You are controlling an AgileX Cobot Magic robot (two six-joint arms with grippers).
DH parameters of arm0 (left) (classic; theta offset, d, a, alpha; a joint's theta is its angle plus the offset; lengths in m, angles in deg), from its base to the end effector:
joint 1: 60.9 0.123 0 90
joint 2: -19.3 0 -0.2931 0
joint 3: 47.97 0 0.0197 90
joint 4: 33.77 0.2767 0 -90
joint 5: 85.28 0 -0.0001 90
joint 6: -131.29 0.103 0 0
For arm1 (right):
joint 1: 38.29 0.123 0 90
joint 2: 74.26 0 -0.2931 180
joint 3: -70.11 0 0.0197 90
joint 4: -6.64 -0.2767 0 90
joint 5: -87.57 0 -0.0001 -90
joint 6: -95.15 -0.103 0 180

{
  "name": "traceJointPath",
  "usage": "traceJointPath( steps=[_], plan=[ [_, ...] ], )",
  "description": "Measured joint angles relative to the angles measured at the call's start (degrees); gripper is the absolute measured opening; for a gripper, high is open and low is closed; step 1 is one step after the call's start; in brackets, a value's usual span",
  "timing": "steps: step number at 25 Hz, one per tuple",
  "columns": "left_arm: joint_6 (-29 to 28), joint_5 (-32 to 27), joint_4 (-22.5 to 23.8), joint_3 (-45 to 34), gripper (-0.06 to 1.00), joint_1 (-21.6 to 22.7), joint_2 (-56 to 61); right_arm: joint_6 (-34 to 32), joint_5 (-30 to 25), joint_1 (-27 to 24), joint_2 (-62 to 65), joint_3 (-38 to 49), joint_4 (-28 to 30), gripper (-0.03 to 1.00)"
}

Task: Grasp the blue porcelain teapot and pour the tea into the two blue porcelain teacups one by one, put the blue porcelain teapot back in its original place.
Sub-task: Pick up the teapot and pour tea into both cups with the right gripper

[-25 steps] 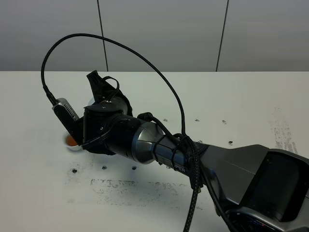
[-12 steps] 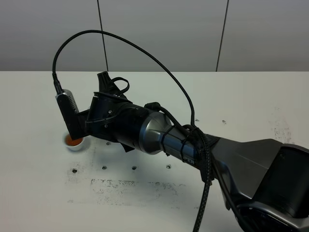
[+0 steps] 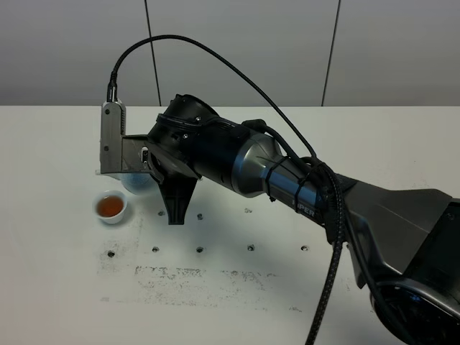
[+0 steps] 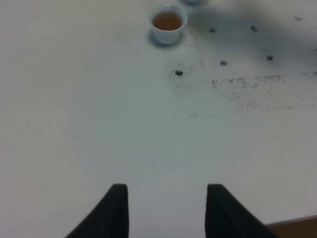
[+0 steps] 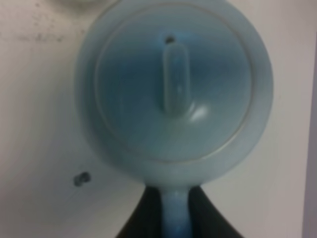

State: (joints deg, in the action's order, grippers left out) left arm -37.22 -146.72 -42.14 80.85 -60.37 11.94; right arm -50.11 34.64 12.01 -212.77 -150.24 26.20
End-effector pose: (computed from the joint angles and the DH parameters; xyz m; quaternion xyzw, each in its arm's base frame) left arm 0.0238 -0.0130 0.2710 0.0843 0.8595 -0.0203 0.5037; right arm 0.3704 0.4030 0.2119 -0.6931 0.6592 -0.1221 0.2650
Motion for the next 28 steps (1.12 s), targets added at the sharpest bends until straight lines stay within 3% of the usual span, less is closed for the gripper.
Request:
traceJointPath(
  steps=[5, 14, 18, 28],
  plan=[
    [0.00, 0.00, 0.00, 0.00, 0.42, 0.00, 0.00, -1.63, -0.47, 0.05, 5.93, 2.58, -7.90, 0.07],
    [0.00, 0.00, 0.00, 0.00, 0.42, 0.00, 0.00, -14.67, 9.18, 0.16, 14.85, 19.43, -22.63, 0.07],
    [0.00, 0.00, 0.00, 0.00, 0.42, 0.00, 0.00, -19.55, 12.28, 0.18, 14.79, 23.12, -23.56, 0.07],
    [0.00, 0.00, 0.00, 0.00, 0.42, 0.00, 0.00, -24.07, 16.54, -1.28, 8.97, 24.14, -23.76, 0.07]
  ],
)
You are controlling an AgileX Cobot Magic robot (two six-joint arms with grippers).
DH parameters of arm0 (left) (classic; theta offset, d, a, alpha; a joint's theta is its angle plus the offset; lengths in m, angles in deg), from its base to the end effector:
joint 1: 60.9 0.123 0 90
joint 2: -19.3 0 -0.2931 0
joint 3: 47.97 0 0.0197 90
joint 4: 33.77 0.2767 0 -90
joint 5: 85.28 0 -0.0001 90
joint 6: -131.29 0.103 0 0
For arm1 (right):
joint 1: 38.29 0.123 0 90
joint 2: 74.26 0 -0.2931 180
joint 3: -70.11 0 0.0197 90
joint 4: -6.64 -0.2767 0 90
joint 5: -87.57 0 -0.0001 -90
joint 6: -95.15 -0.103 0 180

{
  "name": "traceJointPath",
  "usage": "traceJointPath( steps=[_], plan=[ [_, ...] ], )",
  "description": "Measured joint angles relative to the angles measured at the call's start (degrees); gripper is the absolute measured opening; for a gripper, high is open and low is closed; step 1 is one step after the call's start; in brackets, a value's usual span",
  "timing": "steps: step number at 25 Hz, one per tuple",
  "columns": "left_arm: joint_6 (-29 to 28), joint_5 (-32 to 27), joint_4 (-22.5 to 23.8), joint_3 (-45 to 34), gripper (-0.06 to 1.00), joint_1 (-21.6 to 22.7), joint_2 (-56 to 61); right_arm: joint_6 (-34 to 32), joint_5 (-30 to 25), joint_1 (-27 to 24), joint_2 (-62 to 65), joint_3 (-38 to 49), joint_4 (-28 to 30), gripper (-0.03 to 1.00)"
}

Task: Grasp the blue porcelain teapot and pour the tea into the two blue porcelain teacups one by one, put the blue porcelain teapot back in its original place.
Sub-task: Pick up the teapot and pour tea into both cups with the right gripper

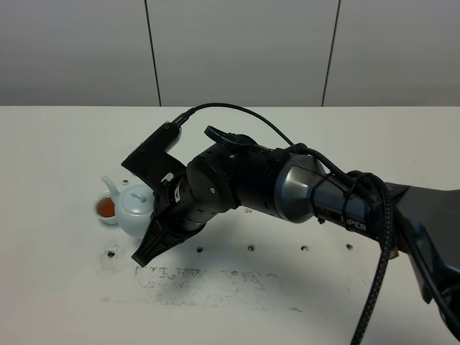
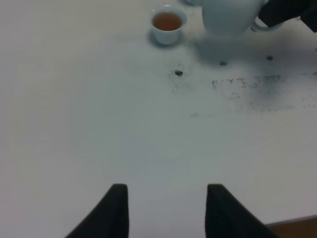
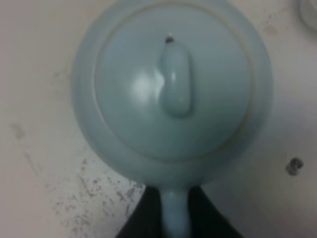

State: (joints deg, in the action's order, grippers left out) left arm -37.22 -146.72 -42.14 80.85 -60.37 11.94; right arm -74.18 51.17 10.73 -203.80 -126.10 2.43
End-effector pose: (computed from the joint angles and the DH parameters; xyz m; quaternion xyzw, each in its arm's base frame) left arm 0.0238 -0.0130 0.2710 0.0843 0.8595 -0.0203 0.5037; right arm 0.3247 0.3807 0.1687 -0.4603 0.8481 0.1129 0.2370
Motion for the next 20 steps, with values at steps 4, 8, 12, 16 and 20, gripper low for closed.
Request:
traceJointPath(
  steps=[4, 8, 12, 16, 20],
  plan=[
    [0.00, 0.00, 0.00, 0.00, 0.42, 0.00, 0.00, -0.20, 1.19, -1.22, -1.64, 0.66, 0.06, 0.07],
    [0.00, 0.00, 0.00, 0.00, 0.42, 0.00, 0.00, -0.99, 2.35, -1.82, -1.71, 2.09, 0.26, 0.07],
    [0.00, 0.00, 0.00, 0.00, 0.42, 0.00, 0.00, -1.67, 3.25, -1.90, -2.04, 2.34, 1.04, 0.07],
    [0.00, 0.00, 0.00, 0.00, 0.42, 0.00, 0.00, -1.88, 3.37, -1.90, -3.41, 2.48, 1.73, 0.07],
    [0.00, 0.00, 0.00, 0.00, 0.42, 0.00, 0.00, -1.88, 2.21, -1.94, -2.54, 2.48, 2.91, 0.07]
  ],
)
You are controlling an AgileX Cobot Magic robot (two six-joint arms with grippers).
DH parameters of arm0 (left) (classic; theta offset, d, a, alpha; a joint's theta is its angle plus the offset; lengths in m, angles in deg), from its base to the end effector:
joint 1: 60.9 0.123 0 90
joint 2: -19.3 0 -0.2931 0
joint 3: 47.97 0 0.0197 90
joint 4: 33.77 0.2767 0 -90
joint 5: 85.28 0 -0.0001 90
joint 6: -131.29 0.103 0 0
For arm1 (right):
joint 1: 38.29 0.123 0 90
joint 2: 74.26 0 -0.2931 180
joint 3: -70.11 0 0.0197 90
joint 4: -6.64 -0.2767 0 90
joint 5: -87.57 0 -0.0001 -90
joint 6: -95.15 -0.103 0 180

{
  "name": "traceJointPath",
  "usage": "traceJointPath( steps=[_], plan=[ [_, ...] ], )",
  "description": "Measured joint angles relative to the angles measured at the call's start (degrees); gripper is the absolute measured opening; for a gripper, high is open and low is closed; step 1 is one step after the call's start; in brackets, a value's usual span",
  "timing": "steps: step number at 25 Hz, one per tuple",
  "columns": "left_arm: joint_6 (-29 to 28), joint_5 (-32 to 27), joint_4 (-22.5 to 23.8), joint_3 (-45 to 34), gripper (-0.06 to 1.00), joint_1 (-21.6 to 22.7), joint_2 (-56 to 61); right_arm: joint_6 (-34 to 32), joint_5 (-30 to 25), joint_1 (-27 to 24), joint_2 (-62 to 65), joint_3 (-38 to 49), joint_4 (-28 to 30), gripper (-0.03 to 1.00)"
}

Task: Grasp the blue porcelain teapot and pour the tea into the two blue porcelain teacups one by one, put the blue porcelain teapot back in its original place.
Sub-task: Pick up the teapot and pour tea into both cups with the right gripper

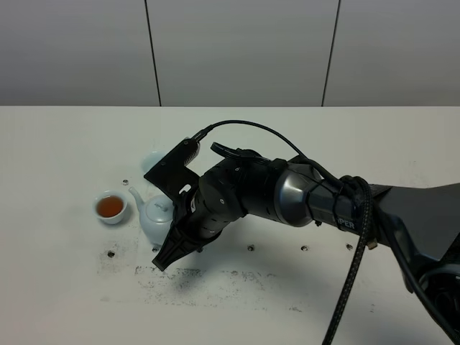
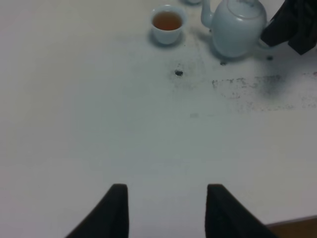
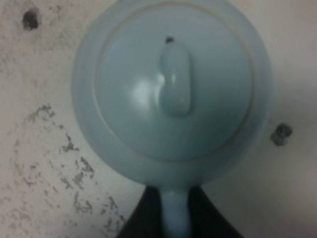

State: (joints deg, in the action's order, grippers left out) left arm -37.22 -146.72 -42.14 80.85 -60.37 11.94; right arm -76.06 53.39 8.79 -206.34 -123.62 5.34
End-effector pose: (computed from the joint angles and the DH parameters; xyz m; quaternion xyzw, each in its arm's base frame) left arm 0.0238 -0.0130 0.2710 0.0843 0.8595 -0.0203 0.5037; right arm 0.3373 0.3646 0.1351 -0.4483 0.8617 0.0858 0.2215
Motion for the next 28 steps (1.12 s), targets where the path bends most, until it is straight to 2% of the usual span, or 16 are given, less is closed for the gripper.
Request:
traceJointPath(
  steps=[6, 11, 16, 22, 28],
  plan=[
    [0.00, 0.00, 0.00, 0.00, 0.42, 0.00, 0.00, 1.48, -7.53, -2.63, 3.46, -5.35, 1.98, 0.07],
    [0.00, 0.00, 0.00, 0.00, 0.42, 0.00, 0.00, 10.67, -13.05, -7.45, 3.26, -12.55, 2.70, 0.07],
    [0.00, 0.00, 0.00, 0.00, 0.42, 0.00, 0.00, 23.26, -14.02, -11.96, -0.32, -19.79, 4.14, 0.07],
    [0.00, 0.00, 0.00, 0.00, 0.42, 0.00, 0.00, 37.81, -15.82, -12.65, -7.31, -26.88, 6.87, 0.07],
    [0.00, 0.00, 0.00, 0.00, 0.42, 0.00, 0.00, 41.08, -16.04, -12.13, -11.23, -31.73, 11.29, 0.07]
  ],
)
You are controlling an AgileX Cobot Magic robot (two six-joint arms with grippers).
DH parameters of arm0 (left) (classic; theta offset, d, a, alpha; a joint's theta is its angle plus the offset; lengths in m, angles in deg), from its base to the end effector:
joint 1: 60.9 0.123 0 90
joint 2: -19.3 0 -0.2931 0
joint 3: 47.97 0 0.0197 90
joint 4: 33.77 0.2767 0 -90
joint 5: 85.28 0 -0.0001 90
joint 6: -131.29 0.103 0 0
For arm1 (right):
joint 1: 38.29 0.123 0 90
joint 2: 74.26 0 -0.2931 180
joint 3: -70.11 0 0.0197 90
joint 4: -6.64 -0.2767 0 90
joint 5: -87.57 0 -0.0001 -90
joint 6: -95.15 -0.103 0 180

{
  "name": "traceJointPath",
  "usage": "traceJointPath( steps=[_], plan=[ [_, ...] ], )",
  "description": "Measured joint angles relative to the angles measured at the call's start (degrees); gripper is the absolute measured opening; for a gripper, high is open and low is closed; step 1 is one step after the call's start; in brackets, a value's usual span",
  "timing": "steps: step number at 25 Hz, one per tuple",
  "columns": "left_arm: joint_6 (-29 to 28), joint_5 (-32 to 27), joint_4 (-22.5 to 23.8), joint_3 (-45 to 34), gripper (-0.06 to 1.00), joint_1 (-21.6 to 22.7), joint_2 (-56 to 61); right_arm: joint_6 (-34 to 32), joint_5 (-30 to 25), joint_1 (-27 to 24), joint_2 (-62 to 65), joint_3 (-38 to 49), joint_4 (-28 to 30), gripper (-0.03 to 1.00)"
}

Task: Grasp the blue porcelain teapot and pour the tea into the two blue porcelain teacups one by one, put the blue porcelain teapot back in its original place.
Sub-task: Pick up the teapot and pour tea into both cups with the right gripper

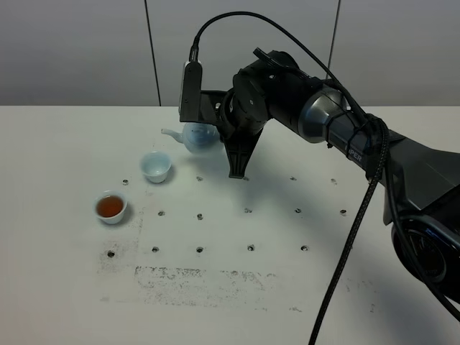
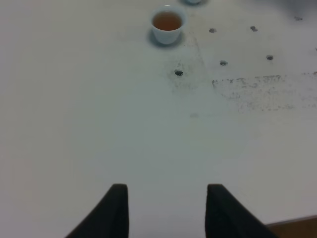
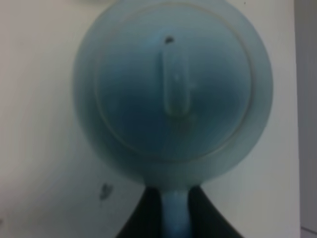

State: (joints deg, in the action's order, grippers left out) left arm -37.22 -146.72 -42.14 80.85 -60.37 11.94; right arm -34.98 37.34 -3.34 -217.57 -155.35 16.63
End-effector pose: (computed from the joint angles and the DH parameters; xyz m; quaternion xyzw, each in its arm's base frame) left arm 0.0238 -0.0130 0.2710 0.0843 0.8595 -0.0203 0.5037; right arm 0.4721 0.3132 0.1936 -0.6719 0.6835 -0.1145 0.2613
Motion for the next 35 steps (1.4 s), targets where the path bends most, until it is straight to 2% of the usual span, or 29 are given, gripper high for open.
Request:
traceJointPath(
  steps=[17, 35],
  plan=[
    [0.00, 0.00, 0.00, 0.00, 0.42, 0.00, 0.00, 2.37, 4.11, 4.06, -1.95, -0.67, 15.41, 0.07],
    [0.00, 0.00, 0.00, 0.00, 0.42, 0.00, 0.00, 2.64, 5.76, 6.70, -3.88, -0.72, 26.85, 0.07]
  ],
)
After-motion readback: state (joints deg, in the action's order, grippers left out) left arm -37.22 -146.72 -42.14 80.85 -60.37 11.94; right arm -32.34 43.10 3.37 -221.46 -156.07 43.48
